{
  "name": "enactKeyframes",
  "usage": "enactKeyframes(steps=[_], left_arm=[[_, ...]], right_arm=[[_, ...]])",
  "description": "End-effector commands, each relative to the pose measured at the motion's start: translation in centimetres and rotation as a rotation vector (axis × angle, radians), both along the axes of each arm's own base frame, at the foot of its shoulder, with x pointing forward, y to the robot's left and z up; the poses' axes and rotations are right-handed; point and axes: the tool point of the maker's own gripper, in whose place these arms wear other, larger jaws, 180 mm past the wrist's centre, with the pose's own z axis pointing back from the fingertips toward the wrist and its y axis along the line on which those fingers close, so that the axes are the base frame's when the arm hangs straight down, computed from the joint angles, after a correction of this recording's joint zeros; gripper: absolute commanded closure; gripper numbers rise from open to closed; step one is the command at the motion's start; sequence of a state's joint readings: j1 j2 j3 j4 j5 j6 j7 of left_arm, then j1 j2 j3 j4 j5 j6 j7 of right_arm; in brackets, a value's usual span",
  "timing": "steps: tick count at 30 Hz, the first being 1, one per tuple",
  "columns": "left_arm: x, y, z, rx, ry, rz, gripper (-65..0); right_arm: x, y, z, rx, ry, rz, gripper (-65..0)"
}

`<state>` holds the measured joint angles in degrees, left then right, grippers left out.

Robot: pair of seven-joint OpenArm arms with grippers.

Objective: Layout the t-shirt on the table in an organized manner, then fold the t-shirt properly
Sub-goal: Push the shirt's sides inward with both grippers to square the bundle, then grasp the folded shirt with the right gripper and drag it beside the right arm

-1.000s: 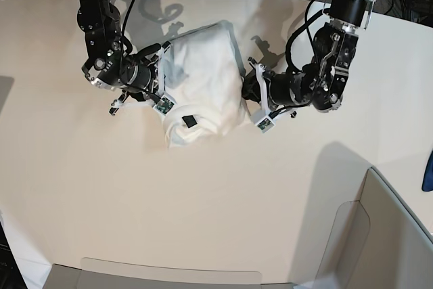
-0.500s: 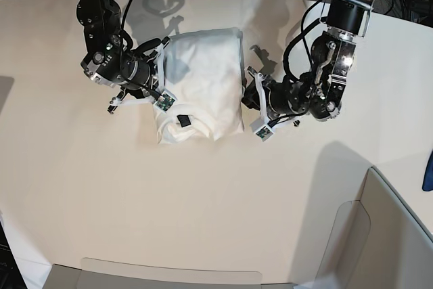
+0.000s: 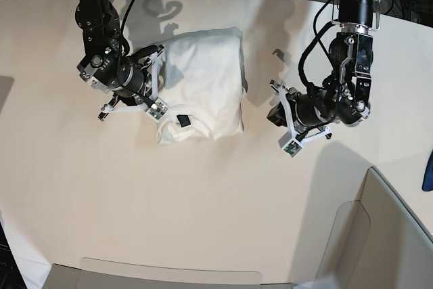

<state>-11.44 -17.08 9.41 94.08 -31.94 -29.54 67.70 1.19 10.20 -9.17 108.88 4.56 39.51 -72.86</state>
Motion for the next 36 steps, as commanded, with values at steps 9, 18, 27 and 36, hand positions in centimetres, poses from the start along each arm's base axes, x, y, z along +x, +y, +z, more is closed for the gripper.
enactKeyframes(steps=[9, 18, 27, 36], left_arm=[[-0.2, 2.0, 5.0, -0.02, -0.173, 0.064, -4.4], [-3.1, 5.0, 5.3, -0.001, -0.191, 0.159, -4.4], [-6.0, 9.0, 3.1, 0.028, -0.117, 0.278, -4.4], [-7.6, 8.6, 2.0, 0.035, -0.077, 0.264, -4.4]], right_arm=[[4.0, -7.7, 5.1, 0.02, -0.169, -0.266, 0.0], [5.8, -1.8, 9.8, 0.214, -0.306, -0.252, 0.0], [1.3, 7.9, 5.6, 0.298, -0.133, -0.044, 0.0], [-1.5, 9.6, -3.1, 0.324, 0.133, -0.049, 0.0]])
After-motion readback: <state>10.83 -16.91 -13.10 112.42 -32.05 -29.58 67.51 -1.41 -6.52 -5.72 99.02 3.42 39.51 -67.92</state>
